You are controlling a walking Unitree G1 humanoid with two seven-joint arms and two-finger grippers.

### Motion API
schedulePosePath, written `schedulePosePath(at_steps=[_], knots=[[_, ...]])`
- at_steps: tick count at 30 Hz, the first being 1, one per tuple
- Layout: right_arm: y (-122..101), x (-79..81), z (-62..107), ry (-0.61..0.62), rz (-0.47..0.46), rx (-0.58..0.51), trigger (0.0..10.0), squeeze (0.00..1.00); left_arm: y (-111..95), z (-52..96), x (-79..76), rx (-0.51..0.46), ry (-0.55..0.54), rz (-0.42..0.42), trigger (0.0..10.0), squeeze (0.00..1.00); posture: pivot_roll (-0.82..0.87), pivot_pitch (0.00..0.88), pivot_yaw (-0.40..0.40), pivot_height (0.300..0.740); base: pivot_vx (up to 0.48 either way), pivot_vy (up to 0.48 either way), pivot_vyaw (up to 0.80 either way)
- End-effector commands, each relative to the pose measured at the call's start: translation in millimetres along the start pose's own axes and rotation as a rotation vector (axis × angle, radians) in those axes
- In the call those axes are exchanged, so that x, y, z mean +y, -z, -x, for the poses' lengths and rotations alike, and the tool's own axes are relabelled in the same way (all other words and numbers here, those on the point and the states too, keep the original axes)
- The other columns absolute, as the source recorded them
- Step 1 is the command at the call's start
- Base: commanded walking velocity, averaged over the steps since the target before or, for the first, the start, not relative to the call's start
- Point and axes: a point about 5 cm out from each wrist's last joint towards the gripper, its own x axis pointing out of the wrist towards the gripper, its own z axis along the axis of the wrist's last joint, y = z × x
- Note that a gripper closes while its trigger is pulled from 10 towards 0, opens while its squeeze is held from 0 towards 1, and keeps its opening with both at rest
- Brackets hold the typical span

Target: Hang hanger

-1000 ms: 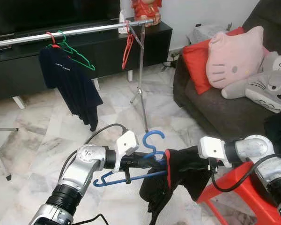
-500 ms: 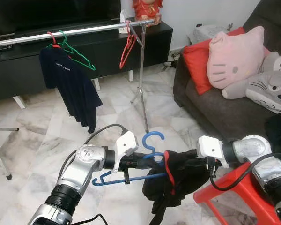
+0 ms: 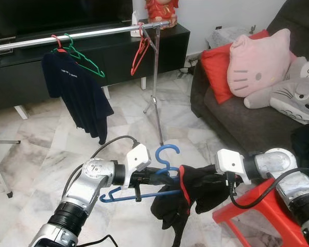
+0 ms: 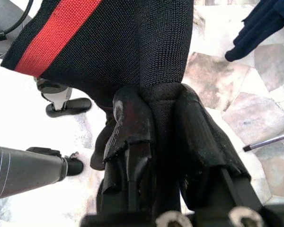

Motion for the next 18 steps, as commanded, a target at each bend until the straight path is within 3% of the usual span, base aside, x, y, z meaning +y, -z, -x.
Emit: schedulePosePath(at_steps=[1, 18], knots=[[-6, 2.7, -8.2, -0.03, 0.021, -0.04, 0.0, 0.0, -13, -0.5, 7.6, -0.028, -0.032, -0.045, 10.0, 1.0, -0.09, 0.042, -0.049, 0.74, 0.0, 0.0, 0.0], [9, 4.4, -5.4, 0.01, 0.0, 0.036, 0.0, 0.0, -9, 19.3, 10.4, 0.034, 0.012, -0.021, 10.0, 1.0, -0.09, 0.043, -0.045, 0.74, 0.0, 0.0, 0.0]])
